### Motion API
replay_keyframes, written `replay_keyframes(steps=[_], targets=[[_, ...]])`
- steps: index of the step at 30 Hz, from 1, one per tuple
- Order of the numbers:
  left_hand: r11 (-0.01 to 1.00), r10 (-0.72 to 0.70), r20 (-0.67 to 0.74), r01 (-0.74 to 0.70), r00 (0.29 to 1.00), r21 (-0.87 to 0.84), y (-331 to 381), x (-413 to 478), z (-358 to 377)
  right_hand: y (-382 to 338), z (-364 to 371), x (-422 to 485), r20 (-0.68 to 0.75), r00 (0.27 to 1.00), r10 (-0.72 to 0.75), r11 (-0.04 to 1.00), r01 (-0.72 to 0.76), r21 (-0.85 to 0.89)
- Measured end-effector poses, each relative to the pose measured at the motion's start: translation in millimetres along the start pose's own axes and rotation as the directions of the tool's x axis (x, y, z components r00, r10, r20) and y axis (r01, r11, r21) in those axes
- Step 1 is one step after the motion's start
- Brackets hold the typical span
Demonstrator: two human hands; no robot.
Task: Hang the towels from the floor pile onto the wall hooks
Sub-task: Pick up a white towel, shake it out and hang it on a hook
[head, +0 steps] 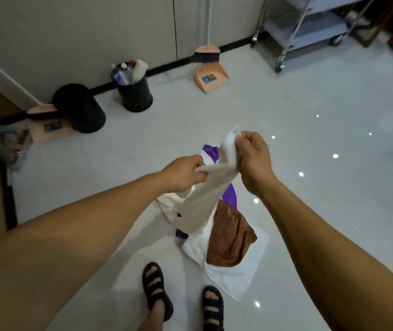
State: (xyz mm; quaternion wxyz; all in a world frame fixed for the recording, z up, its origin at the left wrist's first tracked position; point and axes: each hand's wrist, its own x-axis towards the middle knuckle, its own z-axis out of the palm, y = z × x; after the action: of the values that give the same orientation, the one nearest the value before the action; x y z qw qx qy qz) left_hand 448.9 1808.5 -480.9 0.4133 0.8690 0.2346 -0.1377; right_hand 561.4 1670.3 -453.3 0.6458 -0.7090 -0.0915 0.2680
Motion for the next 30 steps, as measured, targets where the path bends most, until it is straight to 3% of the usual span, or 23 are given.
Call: replay_keyframes(steps=[3,6,11,15,18,20,23,26,28,30], targets=[[1.000,0.005,-0.146,-0.009,0.989,-0.024,41.3,-47.3,-48.0,-62.4,-2.4,-22.3,0.050,0.997,-0.056,0.998,0.056,0.005],[0.999,-0.017,-0.295,0.007,0.955,-0.035,71.2,-93.0,-87.4,-105.2,2.1,-46.6,0.237,0.961,-0.143,0.981,0.169,-0.092],[0.976,-0.106,-0.571,-0.024,0.814,-0.215,109.8,-163.1,-134.0,-150.3,24.7,-85.6,0.605,0.787,-0.121,0.878,0.369,-0.305],[0.903,-0.144,-0.659,-0.175,0.738,-0.393,129.4,-213.6,-161.2,-174.3,58.8,-123.2,0.776,0.615,-0.139,0.839,0.490,-0.238],[0.800,-0.192,-0.631,-0.252,0.752,-0.544,128.3,-250.6,-178.7,-190.3,85.3,-143.4,0.776,0.607,-0.173,0.803,0.543,-0.246],[0.731,-0.200,-0.578,-0.273,0.791,-0.625,118.9,-279.5,-186.2,-206.5,101.4,-155.3,0.764,0.600,-0.238,0.844,0.517,-0.142],[0.778,-0.274,-0.438,-0.071,0.856,-0.624,95.1,-321.4,-181.6,-233.7,128.0,-177.1,0.698,0.638,-0.325,0.894,0.449,0.005],[0.749,-0.422,-0.270,0.166,0.865,-0.641,70.5,-354.1,-161.2,-255.2,161.0,-201.8,0.676,0.649,-0.348,0.908,0.412,0.072],[0.721,-0.453,-0.211,0.217,0.866,-0.658,61.9,-368.6,-151.2,-268.7,182.7,-222.3,0.656,0.660,-0.365,0.916,0.381,0.127],[0.686,-0.463,-0.256,0.160,0.849,-0.710,57.9,-377.3,-150.4,-279.4,201.7,-243.2,0.635,0.663,-0.397,0.911,0.367,0.187]])
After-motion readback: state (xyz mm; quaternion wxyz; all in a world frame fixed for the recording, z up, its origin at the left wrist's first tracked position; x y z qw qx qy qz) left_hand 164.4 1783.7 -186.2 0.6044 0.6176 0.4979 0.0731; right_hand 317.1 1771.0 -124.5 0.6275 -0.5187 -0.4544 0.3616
